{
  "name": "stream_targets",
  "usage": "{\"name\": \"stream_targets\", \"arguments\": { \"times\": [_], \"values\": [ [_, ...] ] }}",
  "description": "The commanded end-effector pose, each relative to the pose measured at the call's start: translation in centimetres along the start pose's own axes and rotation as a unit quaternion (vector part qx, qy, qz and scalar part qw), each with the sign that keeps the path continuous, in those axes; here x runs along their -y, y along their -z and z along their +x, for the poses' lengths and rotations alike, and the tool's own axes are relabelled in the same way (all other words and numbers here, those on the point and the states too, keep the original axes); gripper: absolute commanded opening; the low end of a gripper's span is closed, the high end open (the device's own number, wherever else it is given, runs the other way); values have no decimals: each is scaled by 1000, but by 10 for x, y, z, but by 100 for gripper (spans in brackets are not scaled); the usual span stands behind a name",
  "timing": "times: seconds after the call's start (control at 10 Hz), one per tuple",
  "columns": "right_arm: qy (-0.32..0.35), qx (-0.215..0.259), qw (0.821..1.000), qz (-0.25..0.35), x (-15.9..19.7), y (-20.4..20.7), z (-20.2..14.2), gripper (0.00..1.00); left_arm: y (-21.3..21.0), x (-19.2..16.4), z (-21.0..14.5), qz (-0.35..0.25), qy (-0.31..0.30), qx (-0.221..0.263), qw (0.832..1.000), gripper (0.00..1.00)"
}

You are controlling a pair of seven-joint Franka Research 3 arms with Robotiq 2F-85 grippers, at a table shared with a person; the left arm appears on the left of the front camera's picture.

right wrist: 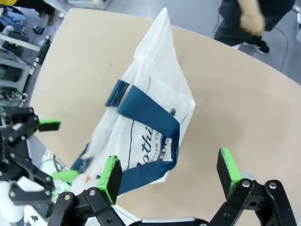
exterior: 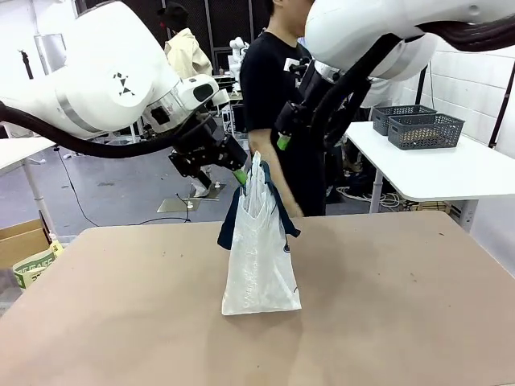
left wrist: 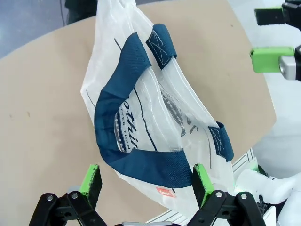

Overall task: Transfer purchased items from the store into the shopping bag.
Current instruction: Open the Reusable shopping bag in the center of the table.

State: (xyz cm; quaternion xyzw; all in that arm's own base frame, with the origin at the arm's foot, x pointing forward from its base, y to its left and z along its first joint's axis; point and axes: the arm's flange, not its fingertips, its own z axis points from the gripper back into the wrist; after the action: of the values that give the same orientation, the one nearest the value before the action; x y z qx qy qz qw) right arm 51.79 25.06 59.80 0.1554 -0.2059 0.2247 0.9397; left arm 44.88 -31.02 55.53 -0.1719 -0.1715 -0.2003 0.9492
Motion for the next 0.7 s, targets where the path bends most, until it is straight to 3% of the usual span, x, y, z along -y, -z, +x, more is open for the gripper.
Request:
{"name": "stream_targets", "arguments": {
  "times": [0.0, 0.6],
  "values": [
    [24, -19, 999, 13, -1, 9, 20, 100, 6, 2, 8, -9, -23, -13, 1000, 100],
    [27, -40, 998, 42, 0, 38, 30, 100, -2, 2, 10, -22, -23, 10, 999, 100]
  ]
}}
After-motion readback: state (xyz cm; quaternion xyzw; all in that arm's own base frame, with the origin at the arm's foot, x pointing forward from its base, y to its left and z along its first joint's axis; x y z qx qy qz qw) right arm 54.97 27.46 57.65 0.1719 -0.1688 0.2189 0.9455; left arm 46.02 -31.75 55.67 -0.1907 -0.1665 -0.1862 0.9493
